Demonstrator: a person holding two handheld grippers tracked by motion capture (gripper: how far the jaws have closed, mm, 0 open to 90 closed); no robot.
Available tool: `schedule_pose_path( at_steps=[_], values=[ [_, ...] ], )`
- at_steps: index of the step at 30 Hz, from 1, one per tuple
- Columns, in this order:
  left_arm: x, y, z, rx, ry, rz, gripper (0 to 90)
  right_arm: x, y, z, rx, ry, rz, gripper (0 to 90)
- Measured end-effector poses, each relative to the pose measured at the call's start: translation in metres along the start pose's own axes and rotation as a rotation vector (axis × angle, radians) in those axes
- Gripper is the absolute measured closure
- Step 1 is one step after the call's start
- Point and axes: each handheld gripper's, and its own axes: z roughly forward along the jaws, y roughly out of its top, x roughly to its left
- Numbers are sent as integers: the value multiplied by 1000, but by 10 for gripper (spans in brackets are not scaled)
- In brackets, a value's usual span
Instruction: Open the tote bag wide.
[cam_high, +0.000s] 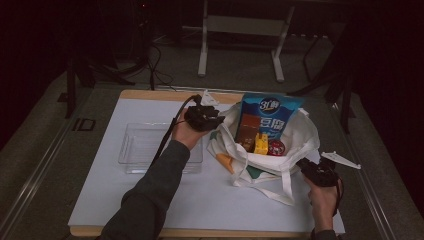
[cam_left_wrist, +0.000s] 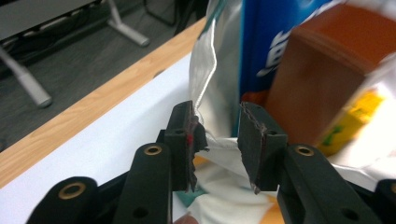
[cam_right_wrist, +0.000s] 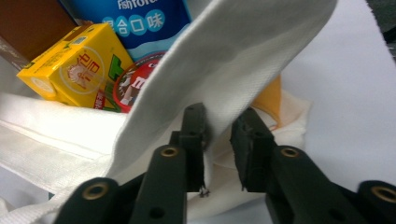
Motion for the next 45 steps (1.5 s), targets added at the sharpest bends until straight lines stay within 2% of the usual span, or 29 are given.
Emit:
schedule_pose_path(
  at_steps=[4, 8, 11, 14, 15, 18, 24, 28, 32, 35, 38, 42, 45],
  values=[
    [4, -4, 7, 21, 11, -17, 745, 5, 0, 5, 9, 8, -19, 847],
    [5, -5, 10, 30, 17, -15, 798, 6, 0, 8, 13, -11, -32, 876],
    [-2, -6, 18, 71, 40, 23, 814, 3, -4, 11, 34, -27, -26, 882],
    [-6, -8, 26, 96, 39, 34, 817, 2, -7, 15, 60, -39, -19, 882],
    [-11, -12, 34, 128, 41, 56, 818, 1, -8, 16, 67, -42, -21, 882],
    [-15, -18, 46, 167, 45, 70, 820, -2, -12, 19, 90, -48, -14, 881],
    [-13, -27, 56, 195, 47, 54, 845, -6, -19, 27, 127, -58, -8, 883],
    [-10, -30, 62, 222, 66, 51, 859, -8, -22, 31, 141, -56, 6, 884],
    [-10, -33, 71, 270, 95, 54, 866, -9, -23, 33, 150, -62, 8, 884],
    [-11, -33, 73, 276, 98, 40, 865, -7, -22, 32, 151, -66, 6, 877],
    [-10, -33, 70, 275, 88, 50, 864, -6, -21, 27, 148, -65, 8, 812],
    [-8, -34, 69, 273, 83, 46, 863, -6, -14, 12, 122, -69, 3, 749],
    [-10, -33, 68, 273, 84, 55, 862, -6, -5, -4, 78, -79, -5, 708]
  ],
)
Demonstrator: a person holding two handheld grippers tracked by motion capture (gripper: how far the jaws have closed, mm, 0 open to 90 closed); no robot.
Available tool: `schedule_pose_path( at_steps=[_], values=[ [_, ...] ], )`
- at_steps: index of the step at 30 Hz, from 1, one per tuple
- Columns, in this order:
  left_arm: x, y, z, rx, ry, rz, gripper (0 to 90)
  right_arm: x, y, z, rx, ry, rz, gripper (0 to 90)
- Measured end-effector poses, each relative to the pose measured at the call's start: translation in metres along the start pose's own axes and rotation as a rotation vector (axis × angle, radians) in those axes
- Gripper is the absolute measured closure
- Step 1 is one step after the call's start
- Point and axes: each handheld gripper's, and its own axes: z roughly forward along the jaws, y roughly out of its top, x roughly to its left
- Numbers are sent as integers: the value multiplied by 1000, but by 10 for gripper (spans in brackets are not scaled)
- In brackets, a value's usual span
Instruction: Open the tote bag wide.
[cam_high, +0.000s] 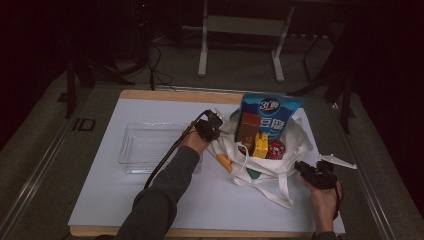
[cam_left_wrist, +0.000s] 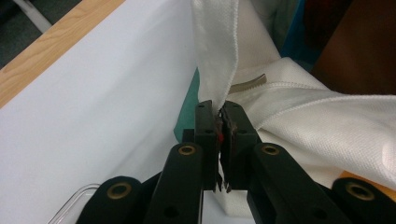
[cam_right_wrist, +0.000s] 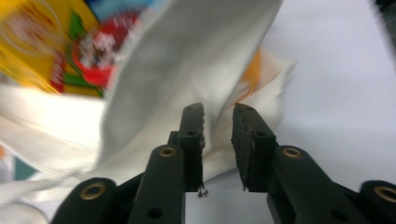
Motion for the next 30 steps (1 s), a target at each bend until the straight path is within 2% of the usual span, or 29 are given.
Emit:
schedule_pose_path(
  at_steps=[7, 13, 15, 16, 18, 19, 21, 23, 27, 30],
  values=[
    [0, 1, -3, -4, -2, 2, 861, 1, 27, -35, -107, 5, -23, 605],
    [-1, 1, -2, -7, 0, 2, 860, 2, 51, -47, -171, -9, -43, 551],
    [-1, 1, -3, -7, 0, 4, 860, 5, 57, -44, -170, -22, -65, 565],
    [-1, 1, -3, -6, 1, 4, 860, 6, 59, -41, -167, -33, -78, 600],
    [-1, 1, -3, -6, 1, 4, 861, 7, 61, -37, -161, -42, -85, 600],
    [-1, 1, -3, -6, 2, 8, 861, 7, 65, -28, -152, -64, -96, 758],
    [0, 1, -3, -6, 4, 9, 864, 7, 68, -20, -142, -65, -105, 839],
    [0, 1, -2, -4, 5, 9, 868, 8, 69, -17, -135, -83, -115, 857],
    [1, 1, 1, 9, 22, 8, 872, 9, 77, -4, -80, -141, -158, 872],
    [2, 0, 3, 13, 23, -2, 873, 6, 75, 5, -50, -151, -160, 873]
  ],
)
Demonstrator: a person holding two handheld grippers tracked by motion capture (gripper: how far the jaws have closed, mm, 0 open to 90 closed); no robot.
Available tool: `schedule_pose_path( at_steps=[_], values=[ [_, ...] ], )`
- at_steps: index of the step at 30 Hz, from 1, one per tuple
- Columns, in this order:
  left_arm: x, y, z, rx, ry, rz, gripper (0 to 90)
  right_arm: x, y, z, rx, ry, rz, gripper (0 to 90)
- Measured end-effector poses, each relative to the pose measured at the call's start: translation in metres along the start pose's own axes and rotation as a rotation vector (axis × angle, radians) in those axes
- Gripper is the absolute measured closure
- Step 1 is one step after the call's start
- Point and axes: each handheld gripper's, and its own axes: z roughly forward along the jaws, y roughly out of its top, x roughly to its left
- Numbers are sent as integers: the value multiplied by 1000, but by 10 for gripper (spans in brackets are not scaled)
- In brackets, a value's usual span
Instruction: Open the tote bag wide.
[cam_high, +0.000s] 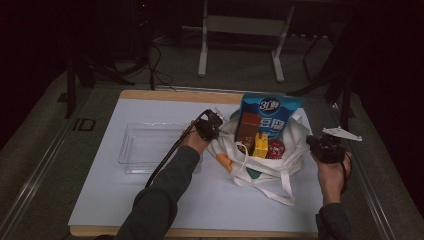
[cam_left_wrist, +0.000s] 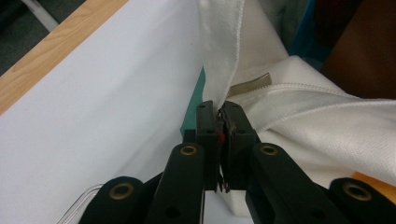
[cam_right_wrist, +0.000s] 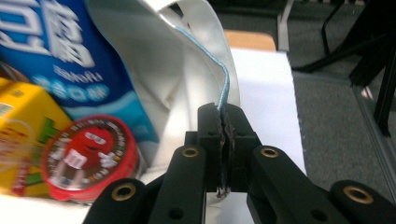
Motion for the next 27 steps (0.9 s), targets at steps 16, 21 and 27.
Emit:
schedule_pose_path(
  at_steps=[16, 21, 27],
  values=[
    [1, -1, 10, 61, 16, 10, 878, -3, -41, 50, 151, -23, 55, 873],
    [0, -1, 9, 64, 18, 34, 875, -1, -36, 39, 124, -15, 61, 792],
    [0, -2, 7, 64, 14, 31, 872, 6, -29, 1, 12, 7, 48, 646]
  ],
)
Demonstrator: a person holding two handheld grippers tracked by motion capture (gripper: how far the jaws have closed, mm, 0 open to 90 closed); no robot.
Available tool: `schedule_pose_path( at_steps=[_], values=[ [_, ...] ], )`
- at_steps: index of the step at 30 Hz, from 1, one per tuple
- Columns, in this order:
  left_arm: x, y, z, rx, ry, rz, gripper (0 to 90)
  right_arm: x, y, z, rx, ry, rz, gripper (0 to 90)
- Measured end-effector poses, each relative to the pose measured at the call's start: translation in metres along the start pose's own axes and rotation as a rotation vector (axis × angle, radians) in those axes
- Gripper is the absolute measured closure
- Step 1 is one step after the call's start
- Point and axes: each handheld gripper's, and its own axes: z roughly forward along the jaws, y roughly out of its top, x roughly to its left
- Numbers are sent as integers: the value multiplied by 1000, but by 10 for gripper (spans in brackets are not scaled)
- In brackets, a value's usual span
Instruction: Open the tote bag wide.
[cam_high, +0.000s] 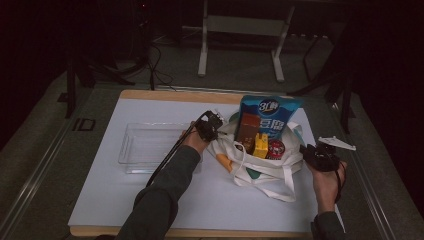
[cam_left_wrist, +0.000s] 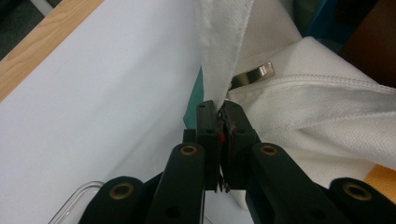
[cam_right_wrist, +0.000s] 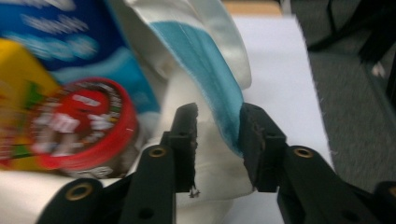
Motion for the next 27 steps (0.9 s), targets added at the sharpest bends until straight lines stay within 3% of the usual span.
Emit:
schedule_pose_path(
  at_steps=[4, 8, 10, 18, 22, 27],
  values=[
    [-1, 0, 0, 1, 4, 0, 870, 12, -4, -25, -52, 17, -30, 614],
    [-1, 0, 0, 2, 6, -1, 866, 21, -14, -30, -40, 25, -73, 632],
    [-1, 0, -1, -2, 5, 0, 861, 25, -30, -19, -16, 34, -64, 673],
    [-2, -1, -3, -28, -9, -9, 823, 28, -48, 10, 50, 72, -34, 726],
    [-1, -2, -7, -32, -29, 18, 728, 30, -54, 15, 46, 78, -30, 727],
    [5, -6, -13, -43, -47, 1, 667, 34, -60, 21, 70, 80, -46, 718]
  ],
)
